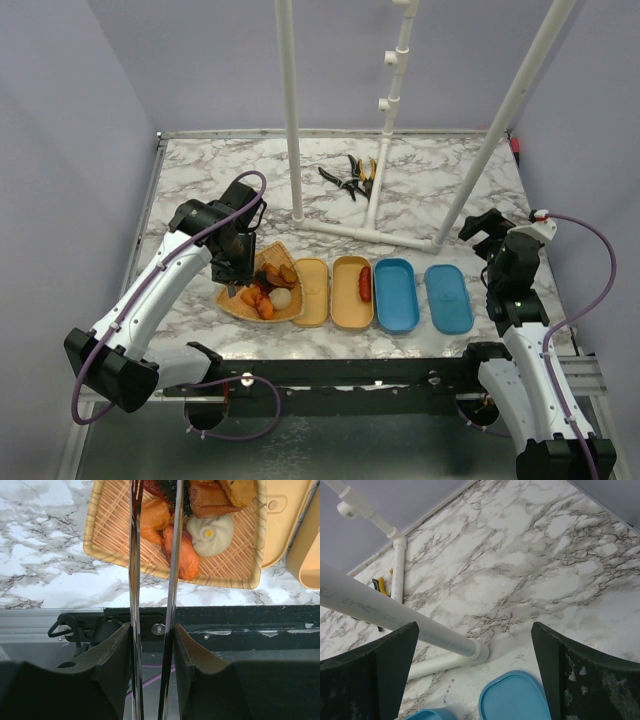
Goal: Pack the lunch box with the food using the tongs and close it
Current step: Pick up the fake food from the plate.
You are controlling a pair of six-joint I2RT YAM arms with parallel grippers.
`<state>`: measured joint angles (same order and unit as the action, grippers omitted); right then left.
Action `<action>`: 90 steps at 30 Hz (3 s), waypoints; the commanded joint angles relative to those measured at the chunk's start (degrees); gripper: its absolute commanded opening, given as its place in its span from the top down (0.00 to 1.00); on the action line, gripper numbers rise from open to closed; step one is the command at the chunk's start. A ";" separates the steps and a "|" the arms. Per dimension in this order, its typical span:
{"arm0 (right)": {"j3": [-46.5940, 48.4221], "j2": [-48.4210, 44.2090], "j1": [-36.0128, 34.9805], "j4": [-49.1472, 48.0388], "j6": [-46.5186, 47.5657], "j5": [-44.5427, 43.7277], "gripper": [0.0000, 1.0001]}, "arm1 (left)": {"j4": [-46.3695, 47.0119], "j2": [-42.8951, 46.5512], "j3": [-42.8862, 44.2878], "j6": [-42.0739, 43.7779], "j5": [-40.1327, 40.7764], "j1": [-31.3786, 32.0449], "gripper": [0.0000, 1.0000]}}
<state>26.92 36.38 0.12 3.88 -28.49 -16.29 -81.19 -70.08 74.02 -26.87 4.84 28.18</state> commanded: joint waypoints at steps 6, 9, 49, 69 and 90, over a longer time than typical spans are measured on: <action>-0.46 0.53 0.14 -1.58 -0.48 1.18 0.00 | -0.28 0.26 1.21 0.33 -2.09 -0.50 0.63; -0.42 0.45 0.14 -1.47 -0.46 1.20 0.00 | 0.11 0.21 0.37 0.33 -3.10 -0.50 0.63; -0.07 0.27 0.14 -0.81 -0.22 0.67 0.00 | -0.06 4.35 7.75 1.94 3.77 -1.15 0.85; 0.06 0.58 0.14 -0.80 -0.14 0.65 0.00 | 2.42 6.18 13.54 5.81 0.40 1.74 0.88; 0.24 1.56 0.14 -1.07 -0.05 0.39 0.00 | 13.02 -0.07 9.25 9.23 -12.78 15.09 0.90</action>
<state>26.89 37.50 0.12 3.84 -28.49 -15.92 -72.95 -69.32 84.07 -19.64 -4.56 41.45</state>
